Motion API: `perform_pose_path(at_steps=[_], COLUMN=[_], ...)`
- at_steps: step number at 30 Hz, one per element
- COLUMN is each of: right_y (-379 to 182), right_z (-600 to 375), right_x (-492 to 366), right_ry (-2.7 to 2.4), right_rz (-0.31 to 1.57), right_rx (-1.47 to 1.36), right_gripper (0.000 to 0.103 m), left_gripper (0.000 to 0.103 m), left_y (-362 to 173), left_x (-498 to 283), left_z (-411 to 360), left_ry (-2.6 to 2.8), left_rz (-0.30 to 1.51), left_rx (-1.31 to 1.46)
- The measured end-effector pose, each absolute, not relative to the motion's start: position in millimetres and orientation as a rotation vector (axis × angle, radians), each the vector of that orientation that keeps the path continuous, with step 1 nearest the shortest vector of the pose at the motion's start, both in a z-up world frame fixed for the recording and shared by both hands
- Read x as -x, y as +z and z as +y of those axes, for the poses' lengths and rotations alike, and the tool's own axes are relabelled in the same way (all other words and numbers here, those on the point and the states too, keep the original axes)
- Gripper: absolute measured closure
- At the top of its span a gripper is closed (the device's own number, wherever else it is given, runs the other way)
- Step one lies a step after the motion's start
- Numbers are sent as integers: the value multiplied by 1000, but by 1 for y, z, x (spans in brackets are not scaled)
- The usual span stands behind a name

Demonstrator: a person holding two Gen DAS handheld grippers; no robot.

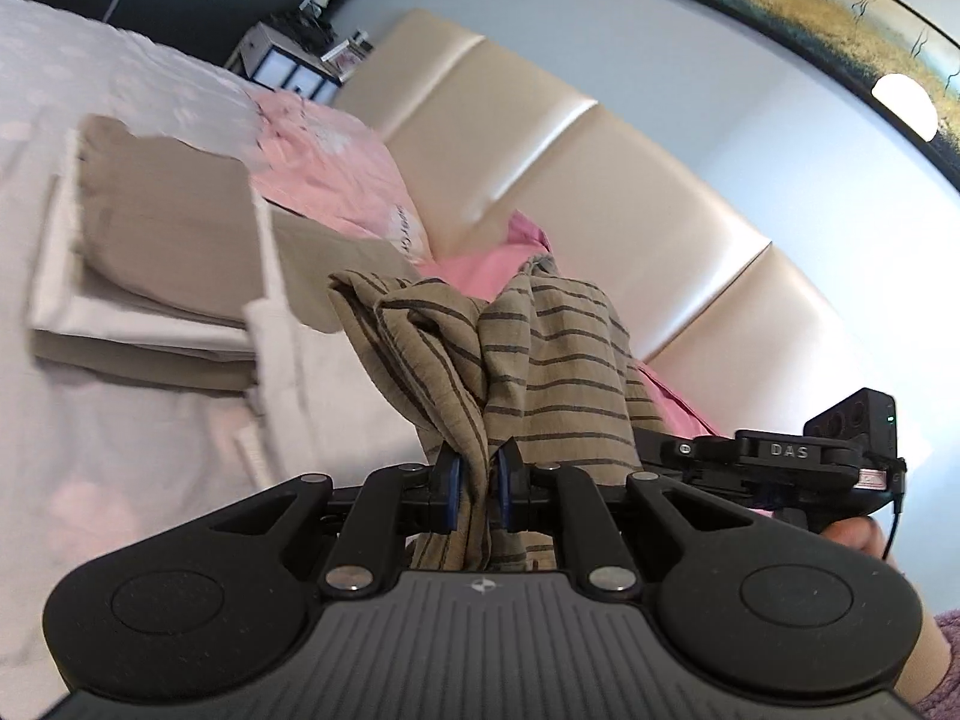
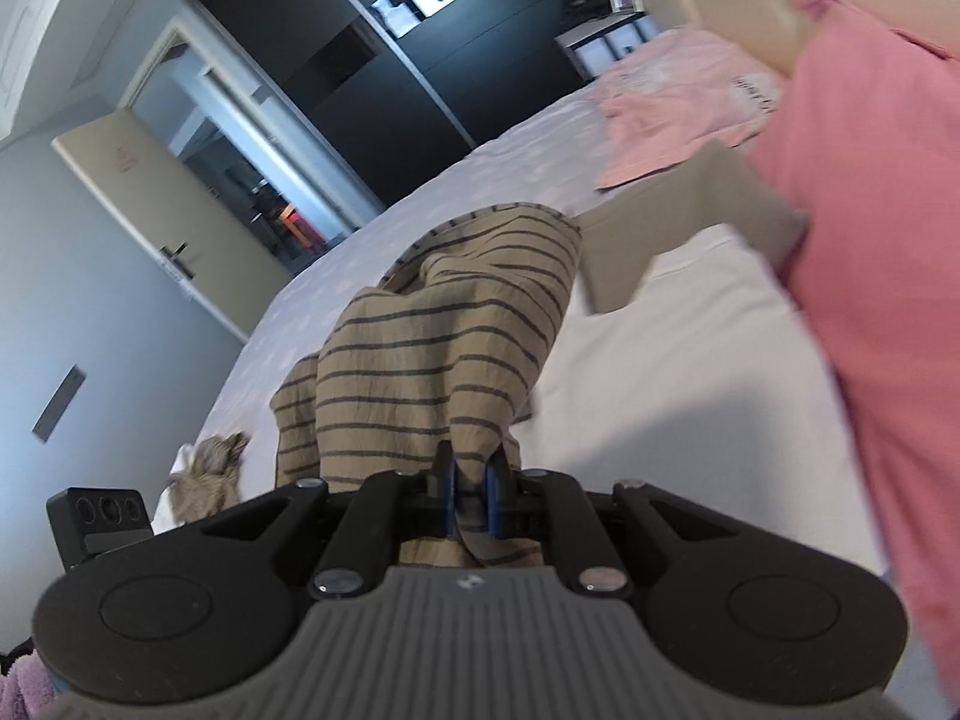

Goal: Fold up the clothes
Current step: 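Carry the held shirt bundle with both grippers toward the folded clothes stack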

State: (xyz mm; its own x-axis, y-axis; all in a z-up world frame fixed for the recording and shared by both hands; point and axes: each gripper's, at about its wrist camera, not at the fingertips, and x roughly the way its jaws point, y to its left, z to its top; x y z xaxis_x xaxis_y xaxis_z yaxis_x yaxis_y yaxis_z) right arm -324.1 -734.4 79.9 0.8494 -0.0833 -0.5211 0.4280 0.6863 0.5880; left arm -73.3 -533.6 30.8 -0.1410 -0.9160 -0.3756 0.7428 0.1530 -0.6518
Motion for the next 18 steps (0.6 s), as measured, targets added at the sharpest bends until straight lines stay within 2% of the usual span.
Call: perform_pose_path(at_steps=[4, 18], right_y=[61, -20], right_z=[-768, -857], right_x=[320, 280], right_ry=[-323, -386], right_rz=[473, 523], right_rx=[-809, -831], right_gripper=[92, 92], left_gripper=[94, 95], left_y=[18, -61], left_x=[72, 46], left_z=[-570, -618], left_ry=[-1458, -1389], left_rz=[928, 1035], left_rx=[236, 200])
